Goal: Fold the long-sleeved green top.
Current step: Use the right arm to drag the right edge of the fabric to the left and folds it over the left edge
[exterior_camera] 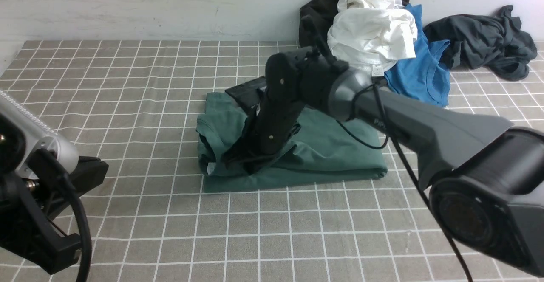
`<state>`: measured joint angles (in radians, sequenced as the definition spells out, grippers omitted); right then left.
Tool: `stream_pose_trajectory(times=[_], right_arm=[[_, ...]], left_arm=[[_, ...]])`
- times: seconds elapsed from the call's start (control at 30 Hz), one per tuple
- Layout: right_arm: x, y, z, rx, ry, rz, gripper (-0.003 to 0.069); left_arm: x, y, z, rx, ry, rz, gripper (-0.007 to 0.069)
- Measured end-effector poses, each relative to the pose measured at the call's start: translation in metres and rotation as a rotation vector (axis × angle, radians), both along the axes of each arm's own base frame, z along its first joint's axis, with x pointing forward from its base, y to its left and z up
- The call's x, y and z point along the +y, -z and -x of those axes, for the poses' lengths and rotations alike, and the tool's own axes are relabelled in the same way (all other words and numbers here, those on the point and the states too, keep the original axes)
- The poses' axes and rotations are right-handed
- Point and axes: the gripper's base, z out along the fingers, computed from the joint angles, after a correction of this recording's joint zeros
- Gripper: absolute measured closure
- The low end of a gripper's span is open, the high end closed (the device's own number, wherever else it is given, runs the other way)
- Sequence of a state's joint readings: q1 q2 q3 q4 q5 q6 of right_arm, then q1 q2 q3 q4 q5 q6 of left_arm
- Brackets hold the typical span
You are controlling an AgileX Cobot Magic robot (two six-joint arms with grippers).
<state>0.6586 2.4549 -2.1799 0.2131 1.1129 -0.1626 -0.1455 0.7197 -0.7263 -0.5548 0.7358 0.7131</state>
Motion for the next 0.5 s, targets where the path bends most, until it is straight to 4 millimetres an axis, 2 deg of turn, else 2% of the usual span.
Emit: stream_pose_trajectory(times=[0.13,0.23,0.27,0.37,0.5], right_arm=[[0.033,-0.009,0.015,-0.099,-0.050,-0.075,0.0670],[0.048,-0.025,0.023,-0.152,-0.097,-0.092,0.0670],[0.048,-0.027,0.023,-0.157,-0.098,-0.095,0.0670],[0.048,-0.055,0.019,-0.223,-0.101,-0.097,0.0670],[0.040,-0.070,0.016,-0.246,-0.067,-0.080,0.0669]], left_arm=[[0.000,0.000,0.000,0.000,0.000,0.001,0.0631],[0.000,0.000,0.000,0.000,0.000,0.001,0.0631],[0.000,0.000,0.000,0.000,0.000,0.001,0.0631],[0.000,0.000,0.000,0.000,0.000,0.001,0.0631],[0.000,0.000,0.000,0.000,0.000,0.002,0.0631]])
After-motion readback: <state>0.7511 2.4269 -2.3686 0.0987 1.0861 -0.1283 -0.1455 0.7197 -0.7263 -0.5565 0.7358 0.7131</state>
